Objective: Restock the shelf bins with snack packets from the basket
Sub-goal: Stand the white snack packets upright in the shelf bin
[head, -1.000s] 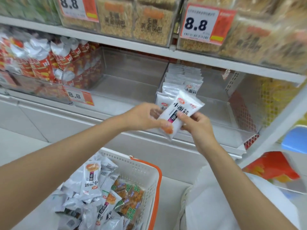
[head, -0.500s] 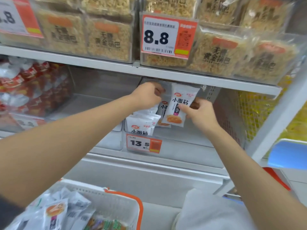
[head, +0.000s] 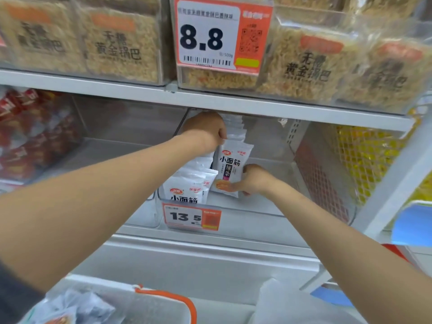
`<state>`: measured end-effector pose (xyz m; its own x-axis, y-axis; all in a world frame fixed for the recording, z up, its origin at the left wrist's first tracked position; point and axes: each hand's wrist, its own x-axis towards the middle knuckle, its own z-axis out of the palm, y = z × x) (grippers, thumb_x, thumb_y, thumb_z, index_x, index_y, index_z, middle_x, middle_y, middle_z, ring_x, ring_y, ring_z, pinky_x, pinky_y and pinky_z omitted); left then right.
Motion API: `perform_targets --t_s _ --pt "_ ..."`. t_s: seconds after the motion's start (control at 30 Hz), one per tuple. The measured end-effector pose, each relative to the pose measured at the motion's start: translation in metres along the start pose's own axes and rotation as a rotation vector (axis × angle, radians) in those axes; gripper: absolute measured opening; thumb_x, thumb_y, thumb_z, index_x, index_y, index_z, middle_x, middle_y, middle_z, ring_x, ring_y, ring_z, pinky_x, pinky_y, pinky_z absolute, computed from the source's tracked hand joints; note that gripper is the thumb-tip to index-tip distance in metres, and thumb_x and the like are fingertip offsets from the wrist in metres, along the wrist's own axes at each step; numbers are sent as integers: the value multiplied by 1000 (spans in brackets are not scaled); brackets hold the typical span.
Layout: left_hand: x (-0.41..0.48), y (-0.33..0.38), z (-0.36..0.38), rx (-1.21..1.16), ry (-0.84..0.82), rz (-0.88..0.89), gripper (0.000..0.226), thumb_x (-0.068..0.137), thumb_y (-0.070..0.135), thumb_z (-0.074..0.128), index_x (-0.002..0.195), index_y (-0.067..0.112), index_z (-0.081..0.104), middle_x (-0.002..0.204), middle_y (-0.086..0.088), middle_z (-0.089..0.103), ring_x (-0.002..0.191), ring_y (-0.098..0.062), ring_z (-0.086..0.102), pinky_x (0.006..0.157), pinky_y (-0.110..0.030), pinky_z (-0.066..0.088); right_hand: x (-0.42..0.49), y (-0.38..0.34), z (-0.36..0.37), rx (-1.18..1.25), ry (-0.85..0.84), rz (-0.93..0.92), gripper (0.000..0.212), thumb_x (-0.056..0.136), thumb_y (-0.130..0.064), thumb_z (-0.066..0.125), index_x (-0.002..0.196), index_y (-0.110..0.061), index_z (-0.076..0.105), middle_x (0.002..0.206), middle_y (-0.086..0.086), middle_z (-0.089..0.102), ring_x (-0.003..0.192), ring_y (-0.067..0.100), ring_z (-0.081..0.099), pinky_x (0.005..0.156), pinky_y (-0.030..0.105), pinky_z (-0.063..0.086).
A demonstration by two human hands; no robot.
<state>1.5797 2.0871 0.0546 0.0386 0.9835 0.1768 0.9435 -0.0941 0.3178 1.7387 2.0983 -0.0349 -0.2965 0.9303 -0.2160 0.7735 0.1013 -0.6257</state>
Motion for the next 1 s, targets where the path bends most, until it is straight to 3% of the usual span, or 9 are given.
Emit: perform_targets --t_s 0.07,0.17,0.33,0.5,0.63,0.73,0.8,1.0 --pt "2 -2 0 5 23 -20 14 89 16 63 93 20 75 105 5 70 102 -20 63 90 -35 53 0 -7 5 -59 -8 -25 50 71 -47 82 107 -15 70 102 3 73 82 21 65 84 34 56" --pt "4 -7 3 17 38 -50 13 89 16 63 89 24 74 105 8 69 103 -19 62 90 -36 54 2 -17 11 -89 33 -58 38 81 -33 76 111 -13 67 111 9 70 96 26 67 89 33 53" --pt "5 -13 5 -24 31 -65 18 88 16 62 78 30 68 103 9 70 101 -18 62 89 -37 54 7 -15 18 -71 59 -14 36 79 -36 77 105 -13 67 104 5 70 92 24 67 78 25 49" --pt "0 -13 2 -57 39 -75 18 88 14 58 81 24 71 103 7 70 100 -20 63 88 -37 54 4 -14 17 144 45 67 53 67 -33 87 107 -6 67 107 8 71 99 29 67 90 42 55" --pt "-1 -9 1 -38 35 -54 21 90 12 58 93 26 73 108 7 68 102 -19 61 90 -37 54 0 -17 16 130 105 96 73 67 -28 88 124 -6 48 119 4 60 113 25 58 93 36 50" --pt "-2 -7 3 -51 4 -50 28 88 6 54 96 26 72 112 5 67 102 -19 62 90 -36 54 0 -15 20 124 70 34 47 67 -27 85 106 -15 61 109 3 68 105 25 64 88 44 56" --pt "-2 -7 4 -65 3 -38 28 88 4 54 94 24 73 110 4 68 101 -20 62 90 -35 54 -2 -15 20 136 48 20 38 69 -21 84 99 -20 60 107 3 69 100 24 65 85 44 57" --pt "-2 -10 5 -82 26 -18 25 89 8 56 89 27 72 108 6 69 100 -20 63 90 -33 53 14 -6 22 121 90 77 64 54 -41 86 108 -17 60 103 -1 68 95 22 66 79 43 59"
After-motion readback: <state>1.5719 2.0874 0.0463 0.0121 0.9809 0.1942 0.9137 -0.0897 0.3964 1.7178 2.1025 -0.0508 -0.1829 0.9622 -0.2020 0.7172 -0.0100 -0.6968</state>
